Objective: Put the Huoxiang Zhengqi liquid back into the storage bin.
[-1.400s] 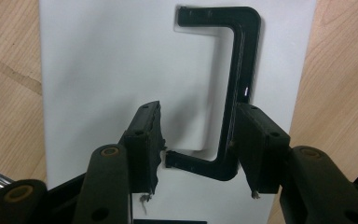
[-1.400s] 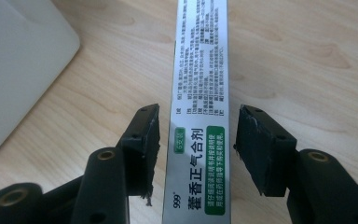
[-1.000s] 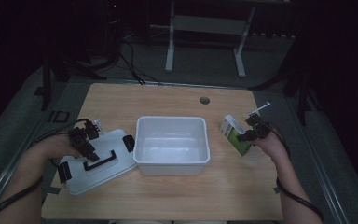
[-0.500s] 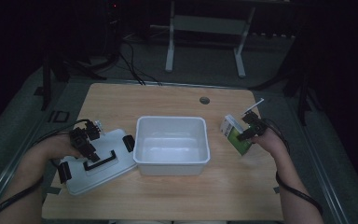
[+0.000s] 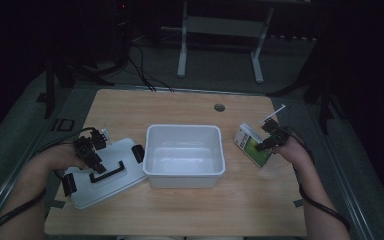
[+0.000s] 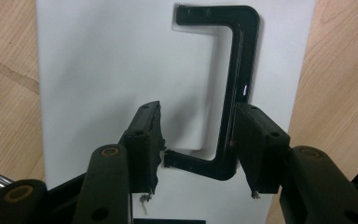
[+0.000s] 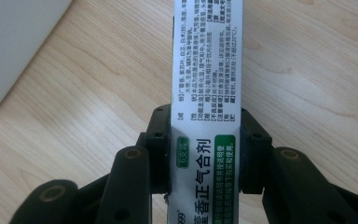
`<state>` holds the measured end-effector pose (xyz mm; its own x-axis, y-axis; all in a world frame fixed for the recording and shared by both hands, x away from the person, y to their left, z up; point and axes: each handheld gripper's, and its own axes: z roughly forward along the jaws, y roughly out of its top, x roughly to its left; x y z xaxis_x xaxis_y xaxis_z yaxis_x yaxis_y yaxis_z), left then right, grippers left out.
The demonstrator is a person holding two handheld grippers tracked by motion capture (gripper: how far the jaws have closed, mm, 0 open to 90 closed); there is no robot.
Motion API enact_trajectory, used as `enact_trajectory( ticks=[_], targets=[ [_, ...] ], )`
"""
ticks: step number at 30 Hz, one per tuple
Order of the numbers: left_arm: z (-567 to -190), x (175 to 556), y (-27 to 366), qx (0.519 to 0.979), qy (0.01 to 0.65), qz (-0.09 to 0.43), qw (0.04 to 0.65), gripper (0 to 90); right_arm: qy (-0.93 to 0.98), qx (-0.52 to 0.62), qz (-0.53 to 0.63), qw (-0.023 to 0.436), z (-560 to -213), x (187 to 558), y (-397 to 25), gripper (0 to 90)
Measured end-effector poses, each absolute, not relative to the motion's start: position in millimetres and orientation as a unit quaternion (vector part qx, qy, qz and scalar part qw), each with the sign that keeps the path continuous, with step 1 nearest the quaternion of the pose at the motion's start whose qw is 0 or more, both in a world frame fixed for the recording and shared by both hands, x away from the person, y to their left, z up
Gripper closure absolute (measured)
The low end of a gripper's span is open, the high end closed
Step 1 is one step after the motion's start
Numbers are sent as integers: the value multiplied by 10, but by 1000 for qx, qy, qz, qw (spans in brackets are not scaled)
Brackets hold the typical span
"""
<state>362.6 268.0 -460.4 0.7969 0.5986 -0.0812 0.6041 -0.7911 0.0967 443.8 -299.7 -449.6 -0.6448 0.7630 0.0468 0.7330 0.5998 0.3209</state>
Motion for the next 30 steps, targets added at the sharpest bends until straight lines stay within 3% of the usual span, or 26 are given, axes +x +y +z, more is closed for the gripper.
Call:
enact_trajectory(
  ticks=[30],
  targets=[
    [-4591,3618,2675,945,321,-25,57,524,910,338,222,86,-3612,4121,-2877,639]
  ],
)
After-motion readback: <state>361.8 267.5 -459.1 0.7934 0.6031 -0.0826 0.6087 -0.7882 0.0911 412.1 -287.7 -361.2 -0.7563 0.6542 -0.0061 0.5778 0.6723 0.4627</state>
